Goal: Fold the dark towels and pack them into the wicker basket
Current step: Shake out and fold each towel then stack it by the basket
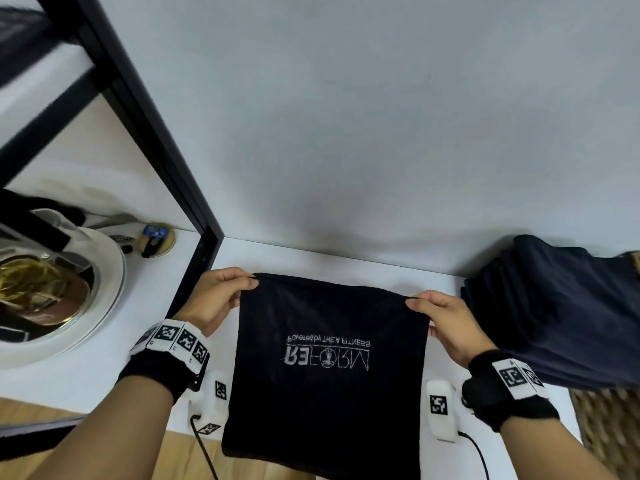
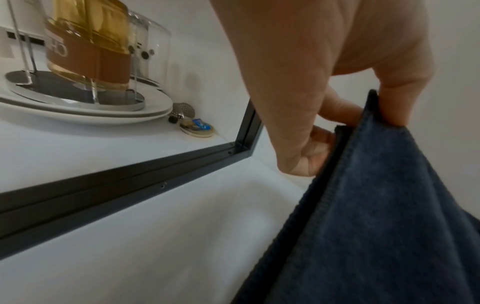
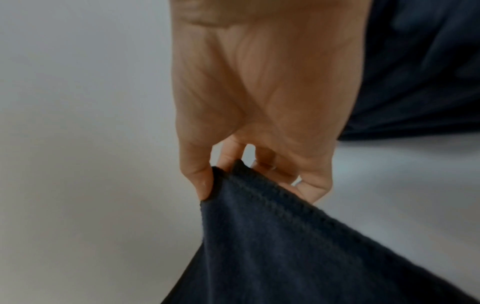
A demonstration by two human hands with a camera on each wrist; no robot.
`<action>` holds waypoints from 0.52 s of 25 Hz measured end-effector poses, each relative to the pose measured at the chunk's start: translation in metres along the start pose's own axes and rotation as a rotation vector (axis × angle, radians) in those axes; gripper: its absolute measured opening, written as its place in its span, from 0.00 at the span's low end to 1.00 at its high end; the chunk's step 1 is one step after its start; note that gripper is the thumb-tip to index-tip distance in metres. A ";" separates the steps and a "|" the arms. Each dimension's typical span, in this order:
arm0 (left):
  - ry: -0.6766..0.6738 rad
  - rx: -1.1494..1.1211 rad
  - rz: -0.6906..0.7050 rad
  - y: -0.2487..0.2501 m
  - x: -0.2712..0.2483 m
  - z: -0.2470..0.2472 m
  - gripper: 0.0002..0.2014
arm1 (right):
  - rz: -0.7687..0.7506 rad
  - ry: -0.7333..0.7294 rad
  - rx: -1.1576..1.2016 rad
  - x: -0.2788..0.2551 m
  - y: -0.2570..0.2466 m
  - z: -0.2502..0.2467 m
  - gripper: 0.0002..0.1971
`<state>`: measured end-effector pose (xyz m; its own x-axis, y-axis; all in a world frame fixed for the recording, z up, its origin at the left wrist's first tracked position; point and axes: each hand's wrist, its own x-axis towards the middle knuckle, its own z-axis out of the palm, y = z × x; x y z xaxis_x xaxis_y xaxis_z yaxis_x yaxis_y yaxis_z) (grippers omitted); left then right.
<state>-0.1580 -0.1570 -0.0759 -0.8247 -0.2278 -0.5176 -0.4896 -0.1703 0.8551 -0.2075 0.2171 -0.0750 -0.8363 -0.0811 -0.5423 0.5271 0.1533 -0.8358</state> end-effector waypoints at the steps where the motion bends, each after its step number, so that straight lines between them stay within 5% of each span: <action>1: 0.030 -0.029 0.042 0.008 -0.010 -0.004 0.03 | -0.036 0.026 0.017 -0.010 -0.008 -0.004 0.03; 6: 0.116 -0.088 0.275 0.062 -0.073 -0.012 0.06 | -0.220 0.058 -0.028 -0.075 -0.058 -0.023 0.09; 13: 0.187 0.028 0.615 0.128 -0.162 -0.017 0.09 | -0.454 0.111 -0.146 -0.162 -0.124 -0.035 0.04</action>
<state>-0.0824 -0.1586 0.1169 -0.8953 -0.4393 0.0733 0.0477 0.0690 0.9965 -0.1431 0.2456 0.1193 -0.9920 -0.0675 -0.1065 0.0853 0.2635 -0.9609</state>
